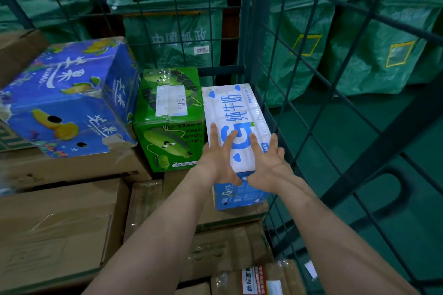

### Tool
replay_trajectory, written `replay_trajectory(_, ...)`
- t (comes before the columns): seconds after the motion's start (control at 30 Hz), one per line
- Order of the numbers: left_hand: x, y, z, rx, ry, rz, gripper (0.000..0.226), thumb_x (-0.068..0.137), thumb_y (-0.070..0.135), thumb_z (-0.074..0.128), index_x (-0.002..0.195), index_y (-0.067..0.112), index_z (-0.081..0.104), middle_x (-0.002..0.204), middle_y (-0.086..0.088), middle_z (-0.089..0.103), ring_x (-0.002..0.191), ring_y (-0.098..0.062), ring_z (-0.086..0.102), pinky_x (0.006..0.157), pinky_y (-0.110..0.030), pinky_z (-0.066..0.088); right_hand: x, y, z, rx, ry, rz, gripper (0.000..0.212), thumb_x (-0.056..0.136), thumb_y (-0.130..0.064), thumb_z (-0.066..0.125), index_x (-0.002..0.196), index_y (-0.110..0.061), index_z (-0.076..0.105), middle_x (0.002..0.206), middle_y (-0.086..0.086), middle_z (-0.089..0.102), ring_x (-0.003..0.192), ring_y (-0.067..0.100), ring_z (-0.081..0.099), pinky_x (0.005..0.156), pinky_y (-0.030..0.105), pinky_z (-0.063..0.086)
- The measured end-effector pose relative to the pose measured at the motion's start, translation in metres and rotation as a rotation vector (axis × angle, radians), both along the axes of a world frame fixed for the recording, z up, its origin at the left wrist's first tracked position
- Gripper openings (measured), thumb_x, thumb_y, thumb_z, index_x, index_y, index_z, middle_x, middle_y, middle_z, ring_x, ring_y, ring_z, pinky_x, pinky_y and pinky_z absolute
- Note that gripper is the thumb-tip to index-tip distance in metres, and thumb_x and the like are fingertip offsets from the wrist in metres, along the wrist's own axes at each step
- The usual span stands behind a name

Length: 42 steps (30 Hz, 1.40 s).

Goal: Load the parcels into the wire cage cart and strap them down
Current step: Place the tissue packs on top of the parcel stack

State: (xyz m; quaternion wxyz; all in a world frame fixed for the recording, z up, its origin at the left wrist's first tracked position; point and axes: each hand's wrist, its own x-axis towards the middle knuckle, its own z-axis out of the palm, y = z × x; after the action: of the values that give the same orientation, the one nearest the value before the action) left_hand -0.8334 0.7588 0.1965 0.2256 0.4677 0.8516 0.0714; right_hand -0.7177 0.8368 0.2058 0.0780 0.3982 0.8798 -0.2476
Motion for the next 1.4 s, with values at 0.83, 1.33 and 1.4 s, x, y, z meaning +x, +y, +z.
replay_trajectory(0.83,0.009,-0.012,-0.023,0.433,-1.014,0.706,0.063,0.055,0.039,0.088,0.110,0.031,0.058,0.107,0.001,0.068,0.102,-0.031,0.062,0.061,-0.049,0.056,-0.019,0.012,-0.015,-0.382,0.415,-0.622,0.066,0.065,-0.031,0.077,0.115,-0.015,0.037,0.125,0.001,0.051,0.114,0.028,0.052,0.093,0.050,0.047)
replay_trajectory(1.33,-0.019,0.012,0.047,0.736,-0.652,0.649,0.040,0.082,0.020,0.072,0.112,0.027,0.047,0.111,0.003,0.063,0.101,-0.024,0.061,0.080,-0.045,0.054,-0.055,0.038,0.041,-0.165,0.495,-0.361,0.088,0.085,-0.039,0.064,0.151,-0.013,0.012,0.149,0.010,0.025,0.132,0.033,0.035,0.099,0.047,0.044)
replay_trajectory(1.4,-0.028,0.020,0.042,0.780,-0.502,0.570,0.047,0.084,0.018,0.070,0.123,0.023,0.044,0.114,0.005,0.058,0.103,-0.021,0.058,0.087,-0.045,0.052,-0.066,0.044,0.038,-0.142,0.456,-0.304,0.078,0.092,-0.039,0.055,0.152,-0.024,0.006,0.152,0.012,0.014,0.136,0.034,0.025,0.103,0.039,0.038)
